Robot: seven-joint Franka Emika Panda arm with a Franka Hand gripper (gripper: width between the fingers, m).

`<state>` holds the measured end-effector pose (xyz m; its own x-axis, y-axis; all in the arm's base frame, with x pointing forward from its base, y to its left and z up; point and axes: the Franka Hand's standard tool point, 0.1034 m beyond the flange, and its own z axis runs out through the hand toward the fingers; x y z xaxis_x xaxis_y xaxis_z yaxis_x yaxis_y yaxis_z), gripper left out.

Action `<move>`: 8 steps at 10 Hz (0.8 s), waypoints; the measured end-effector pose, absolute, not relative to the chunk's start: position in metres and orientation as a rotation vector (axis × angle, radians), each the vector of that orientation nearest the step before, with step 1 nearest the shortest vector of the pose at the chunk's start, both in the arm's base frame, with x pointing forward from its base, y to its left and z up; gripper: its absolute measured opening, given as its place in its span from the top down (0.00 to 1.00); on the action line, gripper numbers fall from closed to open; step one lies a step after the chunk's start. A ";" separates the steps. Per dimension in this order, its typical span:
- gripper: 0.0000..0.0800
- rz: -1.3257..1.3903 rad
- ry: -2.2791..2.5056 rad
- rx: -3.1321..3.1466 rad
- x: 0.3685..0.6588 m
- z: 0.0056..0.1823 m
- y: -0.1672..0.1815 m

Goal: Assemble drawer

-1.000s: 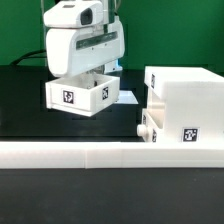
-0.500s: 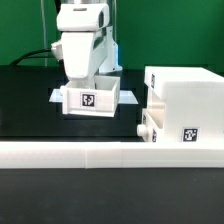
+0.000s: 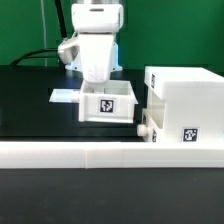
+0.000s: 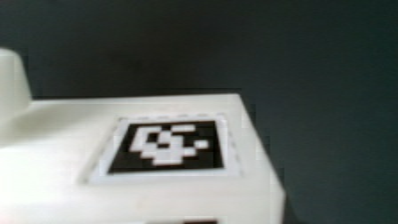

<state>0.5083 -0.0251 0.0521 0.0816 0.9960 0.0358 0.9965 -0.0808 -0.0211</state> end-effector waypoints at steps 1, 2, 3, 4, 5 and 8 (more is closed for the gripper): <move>0.95 -0.019 -2.094 -2.287 0.507 0.051 -0.027; 0.95 -0.022 -2.092 -2.290 0.506 0.050 -0.027; 0.95 -0.021 -2.091 -2.289 0.506 0.050 -0.027; 0.95 -0.020 -2.091 -2.289 0.506 0.050 -0.027; 0.95 -0.022 -2.100 -2.281 0.511 0.050 -0.024; 0.95 -0.033 -2.121 -2.275 0.528 0.057 -0.017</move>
Offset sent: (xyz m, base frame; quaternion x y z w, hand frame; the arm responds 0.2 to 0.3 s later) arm 0.0000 0.0000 0.0000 0.0000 0.0000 0.0000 1.0000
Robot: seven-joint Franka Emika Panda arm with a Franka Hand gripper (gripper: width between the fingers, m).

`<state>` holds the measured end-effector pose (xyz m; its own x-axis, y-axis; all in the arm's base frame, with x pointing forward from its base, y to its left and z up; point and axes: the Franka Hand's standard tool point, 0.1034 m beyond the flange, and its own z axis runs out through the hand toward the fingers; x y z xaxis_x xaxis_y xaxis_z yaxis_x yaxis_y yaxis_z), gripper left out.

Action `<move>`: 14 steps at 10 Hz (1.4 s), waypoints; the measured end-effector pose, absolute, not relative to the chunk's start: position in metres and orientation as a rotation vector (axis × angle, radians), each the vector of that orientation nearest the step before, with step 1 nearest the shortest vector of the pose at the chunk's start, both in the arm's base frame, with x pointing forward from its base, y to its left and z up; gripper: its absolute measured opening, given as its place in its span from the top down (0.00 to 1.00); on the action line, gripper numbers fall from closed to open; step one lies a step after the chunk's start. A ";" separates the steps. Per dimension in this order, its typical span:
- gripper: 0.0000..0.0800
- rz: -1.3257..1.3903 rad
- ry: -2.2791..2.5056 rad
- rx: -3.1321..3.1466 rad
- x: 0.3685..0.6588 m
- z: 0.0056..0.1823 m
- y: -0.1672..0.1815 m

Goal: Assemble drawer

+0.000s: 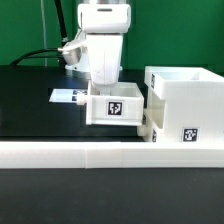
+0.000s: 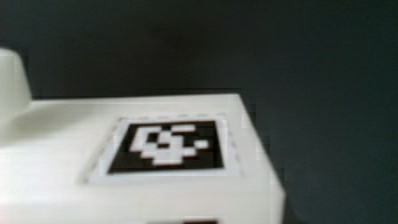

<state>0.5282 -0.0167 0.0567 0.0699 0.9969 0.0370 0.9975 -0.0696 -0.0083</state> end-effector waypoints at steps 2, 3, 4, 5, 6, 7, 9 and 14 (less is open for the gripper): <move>0.95 -0.055 -2.142 -2.276 0.531 0.057 -0.014; 0.95 -0.055 -2.141 -2.277 0.531 0.057 -0.015; 0.95 -0.056 -2.144 -2.274 0.531 0.056 -0.015; 0.95 -0.055 -2.145 -2.271 0.532 0.055 -0.014; 0.95 -0.055 -2.143 -2.273 0.535 0.057 -0.011; 0.95 -0.056 -2.148 -2.270 0.537 0.058 -0.008; 0.95 -0.061 -2.156 -2.263 0.543 0.058 -0.002; 0.95 -0.054 -2.148 -2.265 0.540 0.055 -0.006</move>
Offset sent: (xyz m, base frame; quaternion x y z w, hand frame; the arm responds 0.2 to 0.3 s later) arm 0.0000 0.0000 0.0000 0.0000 0.0000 0.0000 1.0000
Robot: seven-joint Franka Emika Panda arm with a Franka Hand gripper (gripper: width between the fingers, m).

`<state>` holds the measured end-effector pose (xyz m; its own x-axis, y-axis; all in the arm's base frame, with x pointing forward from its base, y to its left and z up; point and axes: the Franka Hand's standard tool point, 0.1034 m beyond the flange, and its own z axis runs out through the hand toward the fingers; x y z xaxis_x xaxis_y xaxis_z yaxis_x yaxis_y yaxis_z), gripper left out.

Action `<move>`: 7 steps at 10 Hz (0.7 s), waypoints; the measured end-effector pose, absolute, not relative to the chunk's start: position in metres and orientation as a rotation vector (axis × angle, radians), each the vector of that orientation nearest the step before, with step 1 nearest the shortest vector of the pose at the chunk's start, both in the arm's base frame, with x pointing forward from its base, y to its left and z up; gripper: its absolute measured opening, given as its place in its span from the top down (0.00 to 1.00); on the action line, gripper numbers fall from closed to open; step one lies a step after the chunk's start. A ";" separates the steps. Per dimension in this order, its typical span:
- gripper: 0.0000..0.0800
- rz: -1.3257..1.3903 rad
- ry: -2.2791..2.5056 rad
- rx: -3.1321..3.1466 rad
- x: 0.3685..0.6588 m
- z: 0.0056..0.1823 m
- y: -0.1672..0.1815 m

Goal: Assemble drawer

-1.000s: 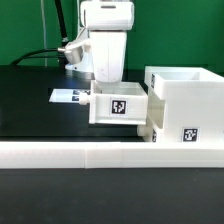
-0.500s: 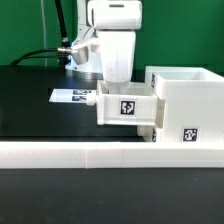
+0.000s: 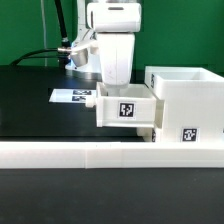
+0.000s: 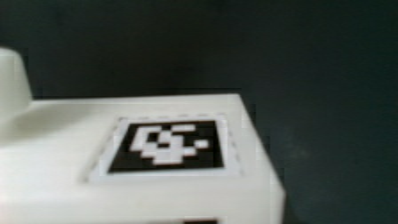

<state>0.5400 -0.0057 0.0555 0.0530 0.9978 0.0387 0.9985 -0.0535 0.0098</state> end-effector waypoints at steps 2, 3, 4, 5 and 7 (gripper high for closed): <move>0.95 -0.055 -2.149 -2.263 0.540 0.056 -0.002; 0.95 -0.055 -2.154 -2.258 0.540 0.056 0.000; 0.95 -0.055 -2.153 -2.259 0.540 0.056 0.002; 0.95 -0.054 -2.146 -2.265 0.540 0.056 0.002; 0.95 -0.054 -2.132 -2.278 0.540 0.056 0.002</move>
Offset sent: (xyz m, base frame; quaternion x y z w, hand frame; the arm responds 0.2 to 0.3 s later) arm 0.0050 0.0093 0.0021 0.0013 -0.0081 0.0009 1.0000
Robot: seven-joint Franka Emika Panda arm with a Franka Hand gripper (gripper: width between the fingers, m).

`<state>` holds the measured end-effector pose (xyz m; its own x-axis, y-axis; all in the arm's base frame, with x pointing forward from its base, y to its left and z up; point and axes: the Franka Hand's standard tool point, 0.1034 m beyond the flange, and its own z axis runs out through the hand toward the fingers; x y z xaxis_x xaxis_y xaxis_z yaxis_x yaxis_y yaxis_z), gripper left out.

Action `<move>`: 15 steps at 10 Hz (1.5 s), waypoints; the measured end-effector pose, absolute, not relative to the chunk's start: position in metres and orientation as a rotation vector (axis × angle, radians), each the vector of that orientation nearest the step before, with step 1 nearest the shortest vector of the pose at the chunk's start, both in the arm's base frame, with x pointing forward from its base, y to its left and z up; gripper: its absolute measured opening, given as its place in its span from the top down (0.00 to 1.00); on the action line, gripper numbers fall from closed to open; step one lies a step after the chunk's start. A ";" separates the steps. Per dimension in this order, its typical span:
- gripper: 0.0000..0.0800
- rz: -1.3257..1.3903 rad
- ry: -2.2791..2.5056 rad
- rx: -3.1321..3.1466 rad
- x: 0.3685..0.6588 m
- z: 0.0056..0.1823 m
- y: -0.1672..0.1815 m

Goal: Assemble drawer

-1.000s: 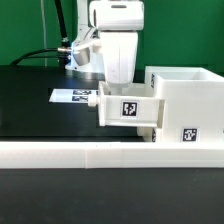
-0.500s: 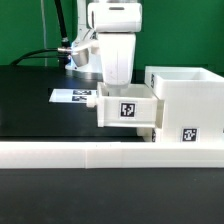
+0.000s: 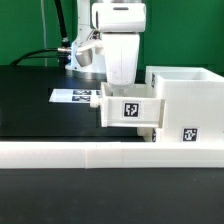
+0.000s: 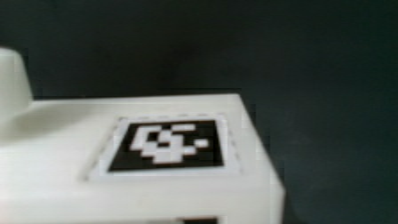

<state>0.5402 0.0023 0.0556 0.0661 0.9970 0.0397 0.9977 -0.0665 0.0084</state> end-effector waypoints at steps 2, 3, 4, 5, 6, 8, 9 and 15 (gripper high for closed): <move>0.95 -0.054 -2.113 -2.295 0.542 0.055 0.003; 0.95 -0.058 -2.119 -2.290 0.543 0.055 0.005; 0.95 -0.059 -2.120 -2.290 0.543 0.055 0.004; 0.95 -0.059 -2.119 -2.291 0.543 0.055 0.004; 0.95 -0.059 -2.119 -2.291 0.543 0.055 0.004; 0.95 -0.056 -2.140 -2.275 0.543 0.055 0.009; 0.95 -0.047 -2.125 -2.289 0.543 0.056 0.011; 0.95 -0.006 -2.072 -2.327 0.546 0.056 0.012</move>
Offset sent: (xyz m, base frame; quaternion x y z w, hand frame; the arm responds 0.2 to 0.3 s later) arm 0.0035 0.0015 0.0019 -0.0219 -0.0123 -0.0425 0.9988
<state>0.5459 0.0122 0.0557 0.1156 0.9931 0.0199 0.9932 -0.1153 -0.0166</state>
